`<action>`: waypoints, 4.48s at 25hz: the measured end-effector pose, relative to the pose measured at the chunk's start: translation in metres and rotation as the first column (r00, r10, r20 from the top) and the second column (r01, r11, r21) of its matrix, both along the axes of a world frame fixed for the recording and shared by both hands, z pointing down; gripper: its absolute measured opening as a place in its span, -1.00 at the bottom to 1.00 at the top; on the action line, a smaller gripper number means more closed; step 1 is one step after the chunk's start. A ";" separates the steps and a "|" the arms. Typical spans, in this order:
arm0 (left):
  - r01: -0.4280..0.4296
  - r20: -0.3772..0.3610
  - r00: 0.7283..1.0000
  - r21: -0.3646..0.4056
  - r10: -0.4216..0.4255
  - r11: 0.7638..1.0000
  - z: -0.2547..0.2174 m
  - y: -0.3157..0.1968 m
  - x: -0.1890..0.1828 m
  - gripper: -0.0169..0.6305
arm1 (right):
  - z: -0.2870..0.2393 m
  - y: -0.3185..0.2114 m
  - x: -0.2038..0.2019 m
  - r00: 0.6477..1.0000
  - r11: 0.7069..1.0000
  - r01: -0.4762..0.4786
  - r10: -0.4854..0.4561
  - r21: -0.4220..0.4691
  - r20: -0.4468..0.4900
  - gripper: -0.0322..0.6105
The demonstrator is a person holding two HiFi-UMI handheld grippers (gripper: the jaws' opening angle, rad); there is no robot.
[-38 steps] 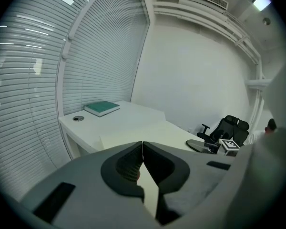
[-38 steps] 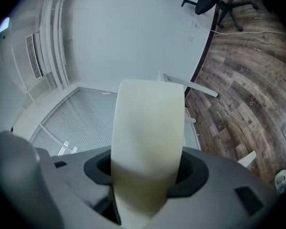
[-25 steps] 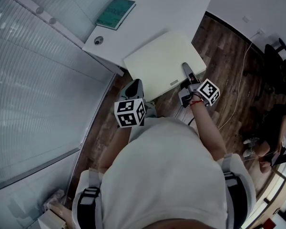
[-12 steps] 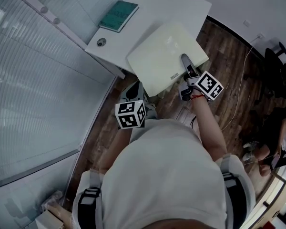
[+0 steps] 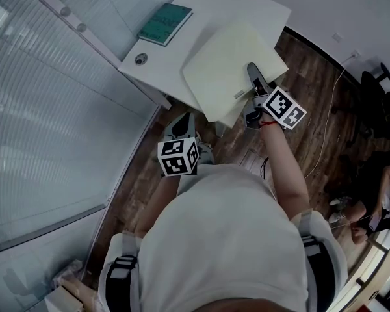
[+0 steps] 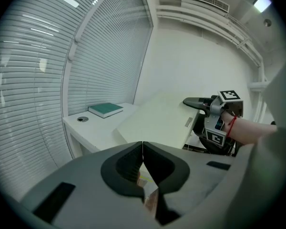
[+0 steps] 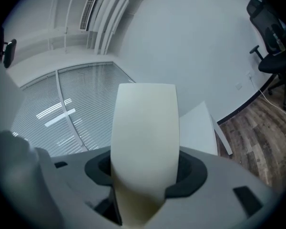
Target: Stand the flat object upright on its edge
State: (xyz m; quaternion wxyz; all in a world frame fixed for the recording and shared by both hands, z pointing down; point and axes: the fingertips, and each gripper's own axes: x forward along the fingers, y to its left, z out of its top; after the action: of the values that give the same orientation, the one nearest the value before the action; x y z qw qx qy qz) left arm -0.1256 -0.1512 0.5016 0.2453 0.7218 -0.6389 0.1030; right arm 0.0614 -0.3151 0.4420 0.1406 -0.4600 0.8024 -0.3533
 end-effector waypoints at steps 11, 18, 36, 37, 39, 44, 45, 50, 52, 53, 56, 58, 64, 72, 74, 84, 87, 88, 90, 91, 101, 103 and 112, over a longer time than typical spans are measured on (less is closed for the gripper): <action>0.005 0.001 1.000 -0.008 -0.005 1.000 0.002 0.001 -0.002 -0.88 | -0.044 -0.019 -0.024 0.964 0.982 0.019 0.031 0.185 -0.264 -0.08; 0.010 0.004 1.000 -0.013 -0.010 1.000 0.004 0.002 -0.004 -0.88 | -0.060 -0.027 -0.047 0.910 0.960 0.057 0.063 0.275 -0.409 -0.07; 0.016 0.019 1.000 -0.022 -0.016 1.000 0.004 -0.005 -0.014 -0.88 | -0.061 -0.049 -0.095 0.778 0.901 0.153 0.144 0.406 -0.612 -0.07; 0.017 0.020 1.000 -0.023 -0.016 1.000 0.004 -0.005 -0.015 -0.88 | -0.060 -0.049 -0.097 0.776 0.898 0.158 0.145 0.410 -0.614 -0.07; 0.018 0.020 1.000 -0.026 -0.017 0.999 0.005 -0.005 -0.015 -0.88 | -0.058 -0.047 -0.098 0.776 0.894 0.160 0.148 0.418 -0.614 -0.07; 0.012 0.020 1.000 -0.031 -0.012 0.999 0.006 -0.004 -0.014 -0.88 | -0.052 -0.046 -0.098 0.775 0.893 0.159 0.150 0.420 -0.613 -0.06; 0.011 0.020 1.000 -0.031 -0.010 0.999 0.007 -0.004 -0.013 -0.88 | -0.051 -0.045 -0.098 0.774 0.894 0.161 0.148 0.417 -0.616 -0.06; 0.002 0.019 1.000 -0.032 -0.001 0.999 0.008 -0.004 -0.008 -0.88 | -0.047 -0.044 -0.098 0.769 0.899 0.164 0.141 0.406 -0.624 -0.05; 0.001 0.018 1.000 -0.032 -0.001 1.000 0.008 -0.004 -0.007 -0.88 | -0.047 -0.044 -0.099 0.769 0.901 0.167 0.135 0.400 -0.625 -0.05; 0.002 0.018 1.000 -0.031 -0.001 1.000 0.008 -0.004 -0.007 -0.88 | -0.047 -0.044 -0.099 0.769 0.901 0.169 0.132 0.398 -0.626 -0.05; 0.002 0.019 1.000 -0.031 -0.001 1.000 0.007 -0.003 -0.006 -0.88 | -0.047 -0.044 -0.098 0.768 0.901 0.177 0.126 0.396 -0.628 -0.03; 0.001 0.019 1.000 -0.031 -0.001 1.000 0.007 -0.003 -0.006 -0.88 | -0.047 -0.045 -0.098 0.766 0.902 0.178 0.123 0.393 -0.630 -0.02; -0.003 0.018 1.000 -0.030 0.003 1.000 0.006 0.000 -0.003 -0.88 | -0.044 -0.042 -0.096 0.778 0.909 0.188 0.093 0.372 -0.621 0.05; -0.007 0.015 1.000 -0.030 0.007 1.000 0.007 0.003 0.002 -0.88 | -0.030 -0.029 -0.083 0.776 0.927 0.189 0.062 0.324 -0.628 0.12; -0.008 0.012 1.000 -0.030 0.009 1.000 0.007 0.005 0.004 -0.88 | -0.026 -0.023 -0.079 0.777 0.931 0.190 0.052 0.313 -0.627 0.12; -0.021 0.012 1.000 -0.030 0.021 0.999 0.008 0.014 0.017 -0.88 | -0.009 0.018 -0.054 0.821 0.948 0.185 -0.003 0.260 -0.571 0.12; -0.023 0.010 1.000 -0.027 0.024 0.999 0.007 0.016 0.020 -0.88 | -0.009 0.036 -0.047 0.824 0.944 0.187 0.001 0.273 -0.567 0.11; -0.024 0.010 1.000 -0.027 0.024 0.999 0.007 0.016 0.021 -0.88 | -0.009 0.042 -0.045 0.825 0.942 0.190 -0.001 0.275 -0.565 0.10; -0.024 0.007 1.000 -0.028 0.024 0.999 0.008 0.018 0.023 -0.88 | -0.011 0.055 -0.041 0.830 0.941 0.191 -0.002 0.280 -0.558 -0.08; -0.023 0.005 1.000 -0.028 0.023 0.999 0.008 0.019 0.025 -0.88 | -0.012 0.061 -0.038 0.833 0.941 0.188 -0.001 0.282 -0.554 -0.24; -0.033 0.006 0.999 -0.022 0.033 0.999 0.007 0.029 0.037 -0.88 | 0.000 0.120 -0.019 0.802 0.938 0.244 -0.052 0.247 -0.595 -0.77; -0.041 0.010 0.999 -0.020 0.041 0.999 0.007 0.031 0.039 -0.88 | 0.006 0.130 -0.015 0.800 0.941 0.246 -0.062 0.233 -0.597 -0.79; -0.066 0.017 0.998 -0.013 0.067 0.998 0.008 0.036 0.045 -0.88 | 0.024 0.159 0.003 0.805 0.951 0.238 -0.081 0.195 -0.588 -0.83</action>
State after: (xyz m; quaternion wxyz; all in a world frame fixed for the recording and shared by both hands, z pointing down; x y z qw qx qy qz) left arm -0.0806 -0.1153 0.5100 0.2407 0.7402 -0.6160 0.1212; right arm 0.0640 -0.1563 0.4661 -0.0787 -0.4526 0.8825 -0.1010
